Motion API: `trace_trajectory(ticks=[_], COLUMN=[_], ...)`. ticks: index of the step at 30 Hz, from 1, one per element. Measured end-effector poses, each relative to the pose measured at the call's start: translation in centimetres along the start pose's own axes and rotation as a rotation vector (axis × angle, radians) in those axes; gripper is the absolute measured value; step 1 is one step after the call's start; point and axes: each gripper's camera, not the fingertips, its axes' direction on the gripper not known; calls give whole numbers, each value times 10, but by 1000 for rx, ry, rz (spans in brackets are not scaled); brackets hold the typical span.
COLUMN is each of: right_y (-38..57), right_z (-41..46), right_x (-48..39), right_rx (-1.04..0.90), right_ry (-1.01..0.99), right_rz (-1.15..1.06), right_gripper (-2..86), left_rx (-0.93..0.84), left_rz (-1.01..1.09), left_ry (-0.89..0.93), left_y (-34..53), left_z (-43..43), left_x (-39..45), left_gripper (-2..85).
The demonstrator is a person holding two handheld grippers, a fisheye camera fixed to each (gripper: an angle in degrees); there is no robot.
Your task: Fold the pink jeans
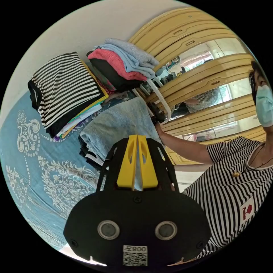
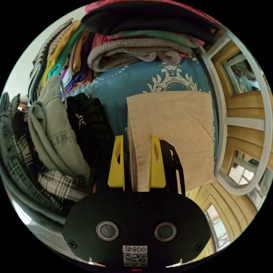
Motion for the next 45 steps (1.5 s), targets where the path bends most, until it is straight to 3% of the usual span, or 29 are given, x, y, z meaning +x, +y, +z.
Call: trace_trajectory(ticks=[4, 9, 16, 28, 39, 45], right_y=[8, 43, 93, 291, 367, 388], right_z=[3, -4, -16, -90, -204, -249], right_x=[-30, -22, -22, 16, -99, -197], right_rx=[-2, 66, 135, 690, 1148, 1245], right_ry=[90, -138, -275, -738, -900, -954], right_rz=[-22, 78, 182, 454, 76, -199], right_gripper=[108, 50, 34, 27, 25, 22], left_rx=[10, 41, 69, 125, 225, 327], left_rz=[-50, -51, -64, -25, 111, 189], left_ry=[60, 93, 158, 335, 430, 363], left_y=[14, 28, 57, 121, 199, 248], left_z=[-4, -20, -47, -92, -174, -233], left_x=[-16, -27, -43, -55, -50, -45], left_gripper=[1, 0, 1, 2, 21, 105])
